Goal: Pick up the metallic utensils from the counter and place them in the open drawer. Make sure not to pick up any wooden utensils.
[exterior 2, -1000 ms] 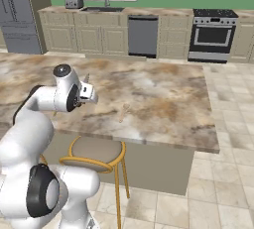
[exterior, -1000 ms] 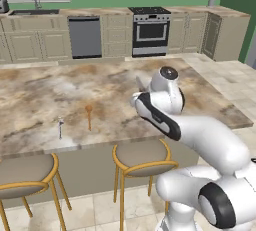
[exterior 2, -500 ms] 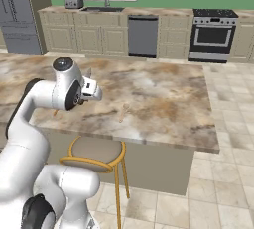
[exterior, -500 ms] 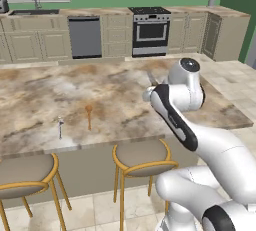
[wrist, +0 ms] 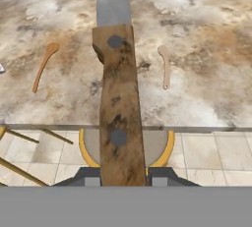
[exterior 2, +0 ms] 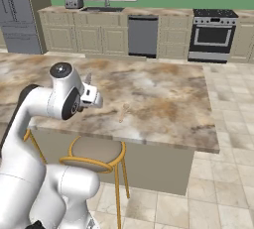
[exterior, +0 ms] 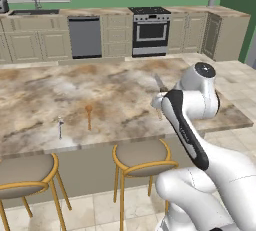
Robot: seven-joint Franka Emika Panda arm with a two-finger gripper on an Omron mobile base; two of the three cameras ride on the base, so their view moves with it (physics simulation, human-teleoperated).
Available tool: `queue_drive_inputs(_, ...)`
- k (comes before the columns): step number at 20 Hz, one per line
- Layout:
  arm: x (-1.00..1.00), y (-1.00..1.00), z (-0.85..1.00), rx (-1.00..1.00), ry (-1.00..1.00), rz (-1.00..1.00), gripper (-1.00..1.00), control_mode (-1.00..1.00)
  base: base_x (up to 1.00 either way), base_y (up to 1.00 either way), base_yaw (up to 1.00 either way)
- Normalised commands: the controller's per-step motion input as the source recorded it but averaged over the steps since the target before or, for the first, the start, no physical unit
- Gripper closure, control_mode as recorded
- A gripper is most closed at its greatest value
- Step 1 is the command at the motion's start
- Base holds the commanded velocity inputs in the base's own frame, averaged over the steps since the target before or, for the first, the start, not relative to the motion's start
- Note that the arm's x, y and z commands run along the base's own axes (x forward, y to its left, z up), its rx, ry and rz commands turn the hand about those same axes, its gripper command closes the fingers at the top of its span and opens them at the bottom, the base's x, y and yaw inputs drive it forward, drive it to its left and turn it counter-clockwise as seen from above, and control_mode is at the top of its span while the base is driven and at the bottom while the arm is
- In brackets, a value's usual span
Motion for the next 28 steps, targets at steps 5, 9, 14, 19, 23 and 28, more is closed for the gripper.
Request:
queue_drive_inputs(5,-0.34,-0.01,0.01,0.00,0.00,0.00,1.00,-1.00,0.00,0.00,0.00)
queue_drive_inputs(9,-0.21,0.00,0.00,0.00,0.00,0.00,1.00,1.00,-0.22,0.00,0.00)
queue_drive_inputs(14,0.00,0.00,0.00,0.00,0.00,0.00,1.00,1.00,-0.37,-0.18,0.00)
queue_drive_inputs(19,0.00,0.00,0.00,0.00,0.00,0.00,1.00,1.00,-0.27,-0.55,0.00)
queue_drive_inputs(23,0.00,0.00,0.00,0.00,0.00,0.00,1.00,1.00,-0.24,-0.71,0.00)
queue_drive_inputs(28,0.00,0.00,0.00,0.00,0.00,0.00,1.00,1.00,-0.31,-0.74,0.00)
